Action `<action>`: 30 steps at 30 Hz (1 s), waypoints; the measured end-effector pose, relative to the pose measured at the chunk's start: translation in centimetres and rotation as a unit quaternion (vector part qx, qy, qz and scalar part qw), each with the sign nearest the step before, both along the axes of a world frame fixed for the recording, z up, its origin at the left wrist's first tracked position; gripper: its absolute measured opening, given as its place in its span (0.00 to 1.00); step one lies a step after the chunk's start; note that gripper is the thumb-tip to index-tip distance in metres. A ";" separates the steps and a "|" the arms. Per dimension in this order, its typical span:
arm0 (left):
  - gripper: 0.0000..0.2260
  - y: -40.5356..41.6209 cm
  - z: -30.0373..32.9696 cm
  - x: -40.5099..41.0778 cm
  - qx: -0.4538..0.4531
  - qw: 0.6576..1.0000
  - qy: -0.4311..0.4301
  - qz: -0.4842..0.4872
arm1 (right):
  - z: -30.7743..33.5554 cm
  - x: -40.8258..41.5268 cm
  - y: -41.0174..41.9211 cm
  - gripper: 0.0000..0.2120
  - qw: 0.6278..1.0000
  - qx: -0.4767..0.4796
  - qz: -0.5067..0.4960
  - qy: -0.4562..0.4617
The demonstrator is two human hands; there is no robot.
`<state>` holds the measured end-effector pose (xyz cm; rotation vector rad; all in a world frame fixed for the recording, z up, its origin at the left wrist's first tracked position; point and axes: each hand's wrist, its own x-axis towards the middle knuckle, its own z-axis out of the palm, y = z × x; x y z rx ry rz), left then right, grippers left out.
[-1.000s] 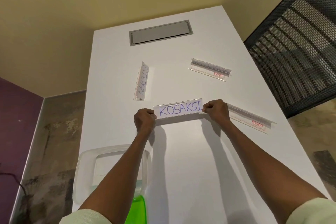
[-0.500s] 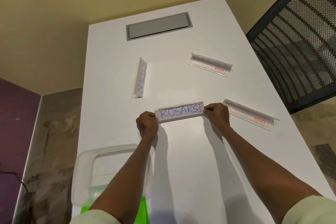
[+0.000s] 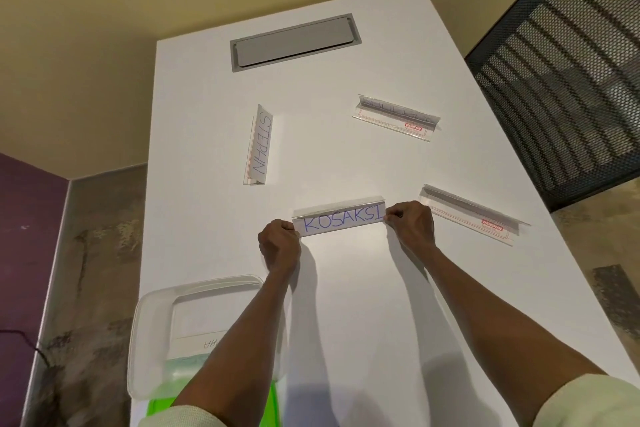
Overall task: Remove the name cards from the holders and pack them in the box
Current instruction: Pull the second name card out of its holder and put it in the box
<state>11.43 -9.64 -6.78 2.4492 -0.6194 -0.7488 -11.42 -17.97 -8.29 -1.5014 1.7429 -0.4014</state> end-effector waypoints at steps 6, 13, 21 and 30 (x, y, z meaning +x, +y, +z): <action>0.09 0.0 0.2 -0.2 0.007 1.000 -0.001 -0.003 | 0.0 0.0 0.0 0.04 1.000 -0.001 0.004 0.000; 0.14 -0.3 1.5 0.1 -0.018 0.999 -0.030 -0.023 | 1.7 -0.6 -0.7 0.07 0.994 -0.084 0.059 0.031; 0.19 -1.6 2.0 3.5 0.026 0.945 -0.047 -0.323 | 2.6 -1.0 -3.9 0.22 0.938 -0.127 0.304 0.111; 0.25 -1.9 0.6 4.5 0.053 0.895 -0.116 -0.428 | 1.9 -1.0 -4.5 0.26 0.924 -0.074 0.343 0.153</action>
